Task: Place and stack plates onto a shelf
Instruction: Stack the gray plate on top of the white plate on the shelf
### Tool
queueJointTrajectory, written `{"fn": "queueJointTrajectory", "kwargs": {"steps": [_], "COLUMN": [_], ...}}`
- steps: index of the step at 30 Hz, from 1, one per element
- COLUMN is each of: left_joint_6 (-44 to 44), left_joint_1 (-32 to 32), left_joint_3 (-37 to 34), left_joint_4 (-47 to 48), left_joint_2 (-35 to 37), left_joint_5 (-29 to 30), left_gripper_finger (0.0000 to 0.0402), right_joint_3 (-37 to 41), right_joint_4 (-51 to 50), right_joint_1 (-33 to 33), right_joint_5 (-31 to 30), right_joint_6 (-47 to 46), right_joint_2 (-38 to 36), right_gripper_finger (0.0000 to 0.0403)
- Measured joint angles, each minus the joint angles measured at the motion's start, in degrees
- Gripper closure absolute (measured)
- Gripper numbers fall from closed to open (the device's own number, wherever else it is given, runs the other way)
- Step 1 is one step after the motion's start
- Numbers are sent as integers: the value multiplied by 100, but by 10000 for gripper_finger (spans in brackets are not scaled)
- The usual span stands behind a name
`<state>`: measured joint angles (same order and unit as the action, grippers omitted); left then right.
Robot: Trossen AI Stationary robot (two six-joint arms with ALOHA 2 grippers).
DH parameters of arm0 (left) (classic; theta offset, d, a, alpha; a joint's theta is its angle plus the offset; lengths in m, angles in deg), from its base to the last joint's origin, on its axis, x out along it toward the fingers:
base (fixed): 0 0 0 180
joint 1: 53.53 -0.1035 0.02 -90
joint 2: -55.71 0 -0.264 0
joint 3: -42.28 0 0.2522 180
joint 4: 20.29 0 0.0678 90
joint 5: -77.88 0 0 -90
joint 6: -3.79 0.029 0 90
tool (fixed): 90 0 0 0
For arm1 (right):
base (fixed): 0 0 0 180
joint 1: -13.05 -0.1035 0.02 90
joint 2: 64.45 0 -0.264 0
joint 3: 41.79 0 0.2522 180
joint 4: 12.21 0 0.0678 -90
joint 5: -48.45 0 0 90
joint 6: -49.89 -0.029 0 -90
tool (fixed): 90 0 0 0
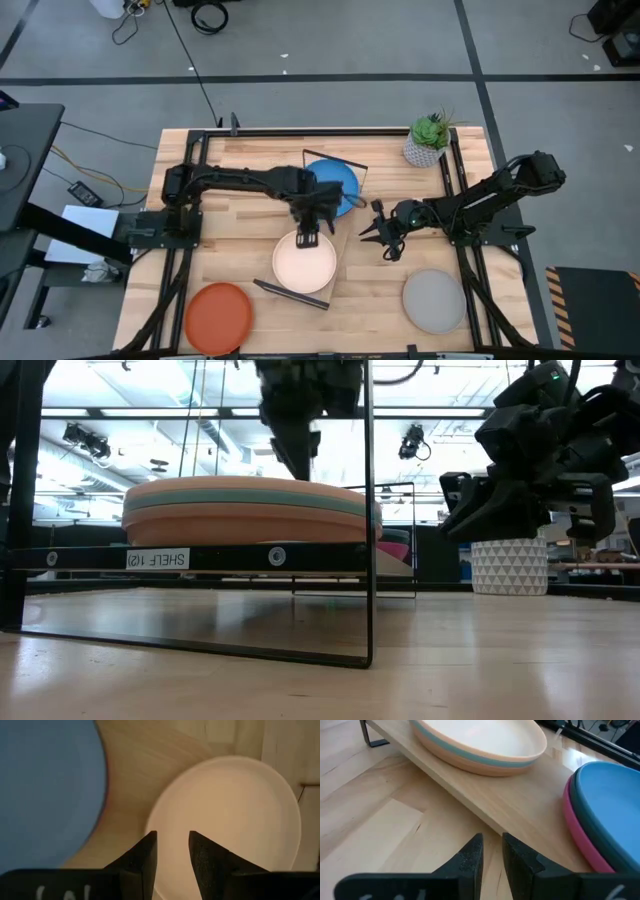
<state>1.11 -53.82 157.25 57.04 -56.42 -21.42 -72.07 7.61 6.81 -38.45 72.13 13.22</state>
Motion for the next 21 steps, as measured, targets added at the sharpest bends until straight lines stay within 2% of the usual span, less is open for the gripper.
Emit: {"fn": "queueJointTrajectory", "kwargs": {"steps": [3,5,7,12,16,21], "left_joint_6": [142,539,1091,1799,1829,1865], "left_joint_1": [190,261,253,-156,-495,-615], "left_joint_3": [0,-28,-178,-1119,-2056,-3261], "left_joint_4": [-68,-203,-524,-1537,-2303,-3100], "left_joint_2": [19,19,54,525,1211,2127], "left_joint_5": [356,775,913,511,348,297], "left_gripper_finger": [283,283,283,291,308,328], "right_joint_3": [0,-59,-315,-1217,-1774,-2348], "right_joint_4": [-13,-45,-475,-2557,-3775,-5143], "right_joint_1": [-10,-62,-145,-431,-582,-656], "right_joint_5": [-159,-570,-900,-905,-976,-890], "right_joint_6": [-111,-202,-278,-882,-1334,-1978], "right_joint_2": [2,2,2,2,1,2], "right_gripper_finger": [325,325,325,325,325,314]}}
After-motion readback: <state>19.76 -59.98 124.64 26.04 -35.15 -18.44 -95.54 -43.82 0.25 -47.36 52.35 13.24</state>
